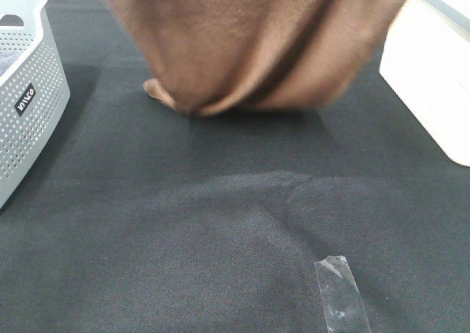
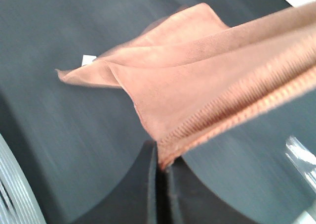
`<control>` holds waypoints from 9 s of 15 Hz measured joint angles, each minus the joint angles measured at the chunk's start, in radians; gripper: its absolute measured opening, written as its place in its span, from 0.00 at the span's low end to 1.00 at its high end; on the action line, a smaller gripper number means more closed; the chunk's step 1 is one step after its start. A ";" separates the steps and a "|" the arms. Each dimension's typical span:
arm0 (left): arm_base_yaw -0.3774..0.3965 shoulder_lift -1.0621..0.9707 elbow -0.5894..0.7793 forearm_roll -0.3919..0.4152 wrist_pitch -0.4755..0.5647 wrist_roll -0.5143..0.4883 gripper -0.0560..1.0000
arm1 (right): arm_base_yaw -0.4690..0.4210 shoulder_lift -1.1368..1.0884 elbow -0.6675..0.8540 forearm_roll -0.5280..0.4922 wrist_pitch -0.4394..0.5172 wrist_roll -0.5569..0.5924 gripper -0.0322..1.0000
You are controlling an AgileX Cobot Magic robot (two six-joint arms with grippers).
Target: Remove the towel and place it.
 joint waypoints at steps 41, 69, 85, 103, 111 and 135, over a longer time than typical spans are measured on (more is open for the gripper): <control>0.008 -0.311 1.267 -0.319 -0.044 -0.013 0.05 | -0.001 -0.170 1.167 0.295 -0.030 -0.082 0.03; -0.156 0.067 1.171 -0.321 -0.156 0.072 0.05 | -0.009 0.214 1.173 0.287 -0.248 -0.177 0.10; -0.163 0.067 1.035 -0.337 -0.123 0.056 0.77 | -0.013 0.111 1.056 0.260 -0.334 -0.202 0.71; 0.182 0.538 0.136 -0.069 -0.272 0.020 0.77 | -0.142 0.624 0.108 0.070 -0.293 -0.041 0.71; 0.188 0.830 -0.180 -0.111 -0.233 0.020 0.77 | -0.142 0.986 -0.270 0.095 -0.274 -0.052 0.71; 0.117 0.905 -0.222 -0.215 -0.334 0.021 0.39 | -0.106 1.057 -0.298 0.180 -0.402 -0.151 0.26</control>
